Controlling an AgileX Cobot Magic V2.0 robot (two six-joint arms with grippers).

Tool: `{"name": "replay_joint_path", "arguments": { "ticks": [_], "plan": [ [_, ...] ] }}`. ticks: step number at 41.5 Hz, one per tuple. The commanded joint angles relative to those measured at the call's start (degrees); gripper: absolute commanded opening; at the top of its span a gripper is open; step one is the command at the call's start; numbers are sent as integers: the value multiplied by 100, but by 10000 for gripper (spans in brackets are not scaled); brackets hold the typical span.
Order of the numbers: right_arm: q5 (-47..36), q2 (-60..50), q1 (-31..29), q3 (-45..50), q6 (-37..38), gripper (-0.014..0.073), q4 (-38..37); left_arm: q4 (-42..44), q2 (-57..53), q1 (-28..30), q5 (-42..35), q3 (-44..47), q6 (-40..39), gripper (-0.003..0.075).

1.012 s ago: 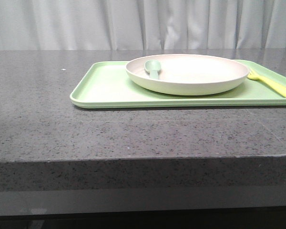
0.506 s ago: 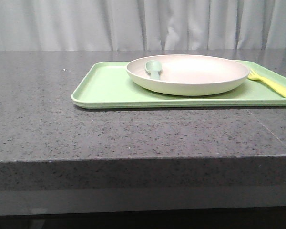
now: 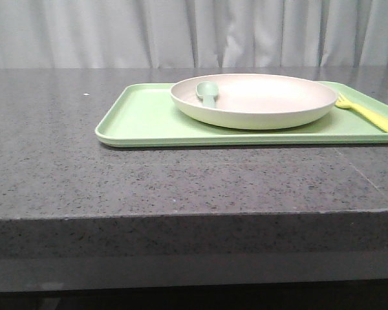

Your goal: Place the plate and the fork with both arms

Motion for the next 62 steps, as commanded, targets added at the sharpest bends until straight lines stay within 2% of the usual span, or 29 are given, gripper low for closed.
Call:
{"name": "replay_joint_path", "arguments": {
  "ticks": [1, 4, 9, 11, 27, 62],
  "plan": [
    [-409, 34, -2, -124, 0, -120, -35, 29, -123, 26, -839, 120, -20, -18],
    [-409, 34, -2, -124, 0, -120, -35, -157, -234, 104, -728, 166, 147, -18],
    [-409, 34, -2, -124, 0, -120, -35, -768, -260, 280, -795, 166, 1134, -18],
    [-409, 34, -2, -124, 0, -120, -35, -780, -260, 305, -865, 166, 1226, -18],
    [-409, 34, -2, -124, 0, -120, -35, -574, -260, 305, -887, 166, 890, -18],
    [-409, 34, -2, -124, 0, -120, -35, -638, -250, 305, -887, 166, 890, -18]
  ]
}}
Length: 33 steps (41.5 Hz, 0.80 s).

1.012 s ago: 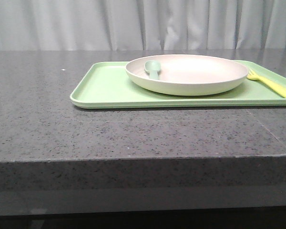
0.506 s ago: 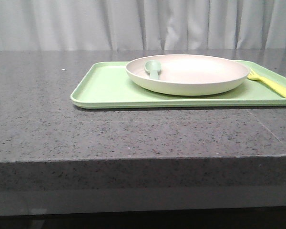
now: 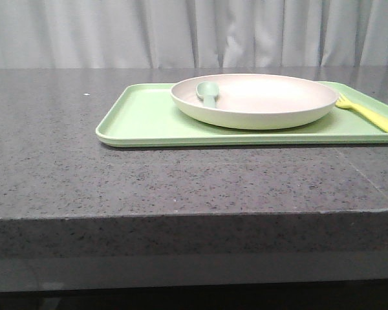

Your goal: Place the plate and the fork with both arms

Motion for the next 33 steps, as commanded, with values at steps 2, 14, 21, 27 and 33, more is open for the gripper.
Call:
{"name": "replay_joint_path", "arguments": {
  "ticks": [2, 14, 21, 27, 33],
  "plan": [
    [-409, 34, -2, -124, 0, -120, -35, -48, -116, 11, -481, 10, -65, -18],
    [-554, -49, -2, -15, -32, -120, -147, -48, -116, 11, -481, 10, -65, -18],
    [-1842, -656, -379, 1006, -32, -120, -262, -48, -116, 11, -481, 10, -65, -18],
    [-3159, -1439, -665, 2332, -32, -120, -261, -48, -116, 11, -481, 10, -65, -18],
    [-4423, -2114, -772, 3531, -32, -120, -261, -48, -116, 11, -481, 10, -65, -18]
  ]
}}
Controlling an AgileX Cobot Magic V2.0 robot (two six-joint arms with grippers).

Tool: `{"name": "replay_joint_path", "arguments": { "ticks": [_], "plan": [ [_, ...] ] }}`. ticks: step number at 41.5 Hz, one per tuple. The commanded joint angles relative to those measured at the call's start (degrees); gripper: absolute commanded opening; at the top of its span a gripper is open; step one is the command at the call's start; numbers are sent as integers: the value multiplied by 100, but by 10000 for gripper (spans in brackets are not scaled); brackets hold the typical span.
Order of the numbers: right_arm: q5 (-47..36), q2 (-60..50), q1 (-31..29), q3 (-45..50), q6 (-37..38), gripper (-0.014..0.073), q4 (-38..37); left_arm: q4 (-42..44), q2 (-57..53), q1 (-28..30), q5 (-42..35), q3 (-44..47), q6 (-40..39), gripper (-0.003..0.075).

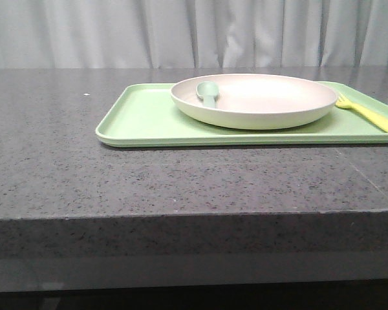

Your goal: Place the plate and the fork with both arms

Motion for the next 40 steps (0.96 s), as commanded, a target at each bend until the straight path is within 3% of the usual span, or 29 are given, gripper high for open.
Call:
{"name": "replay_joint_path", "arguments": {
  "ticks": [1, 11, 40],
  "plan": [
    [-1520, -290, -57, 572, -32, -120, -60, -48, -116, 11, -481, 10, -65, -18],
    [-2997, -686, -57, 1744, -32, -120, -60, -48, -116, 11, -481, 10, -65, -18],
    [-2753, -685, -57, 1719, -32, -120, -60, -48, -116, 11, -481, 10, -65, -18]
  ]
}}
